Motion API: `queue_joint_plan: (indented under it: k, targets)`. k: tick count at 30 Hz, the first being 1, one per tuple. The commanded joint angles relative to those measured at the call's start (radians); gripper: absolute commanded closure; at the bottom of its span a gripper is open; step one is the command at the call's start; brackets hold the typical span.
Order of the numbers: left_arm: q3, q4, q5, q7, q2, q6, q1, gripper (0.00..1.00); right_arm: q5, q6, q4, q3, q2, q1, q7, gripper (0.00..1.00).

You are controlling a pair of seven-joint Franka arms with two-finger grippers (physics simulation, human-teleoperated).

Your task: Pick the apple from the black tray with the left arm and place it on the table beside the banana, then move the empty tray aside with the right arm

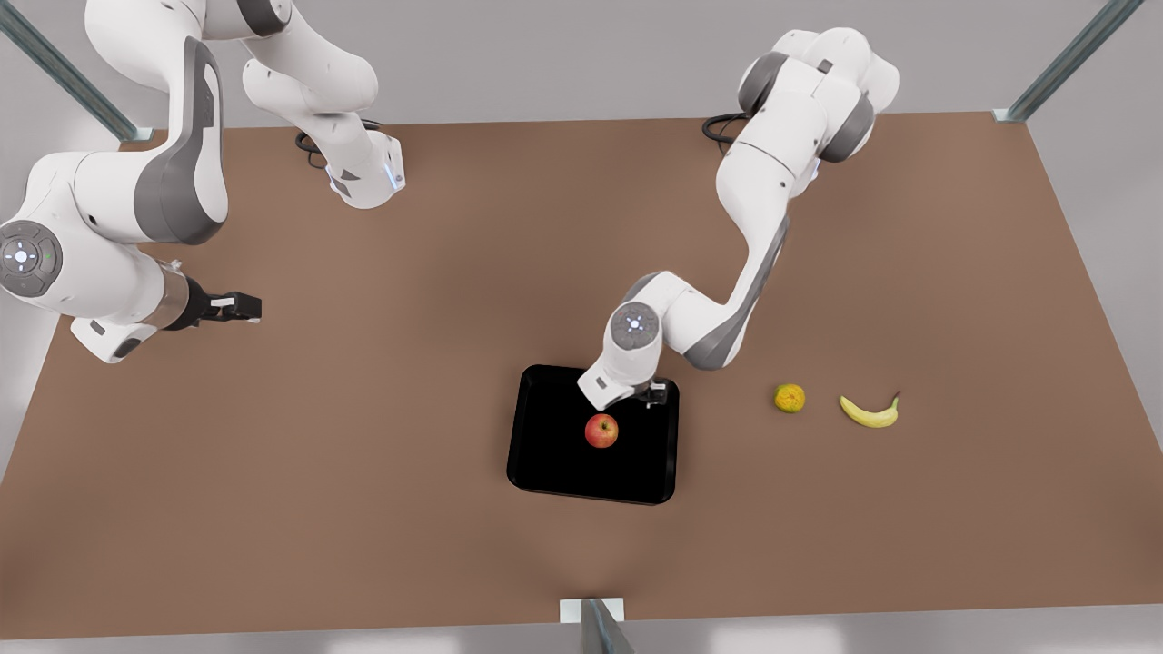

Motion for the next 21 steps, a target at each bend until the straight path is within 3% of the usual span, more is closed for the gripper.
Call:
queue_joint_plan:
  k: [1, 10, 21]
  targets:
    - [-0.001, 0.021, 0.023, -0.351, 0.024, 0.063, -0.002, 0.0, 0.001, 0.0, 0.0, 0.0, -0.001, 0.0, -0.005, 0.0]
    - [0.002, 0.107, 0.034, -0.342, 0.157, 0.176, -0.022, 0.0, 0.001, 0.0, 0.0, 0.0, -0.001, 0.0, -0.007, 0.0]
    - [0.007, 0.105, 0.034, -0.268, 0.2, 0.174, -0.021, 0.0, 0.001, 0.0, 0.008, 0.0, 0.005, 0.0, -0.005, 0.0]
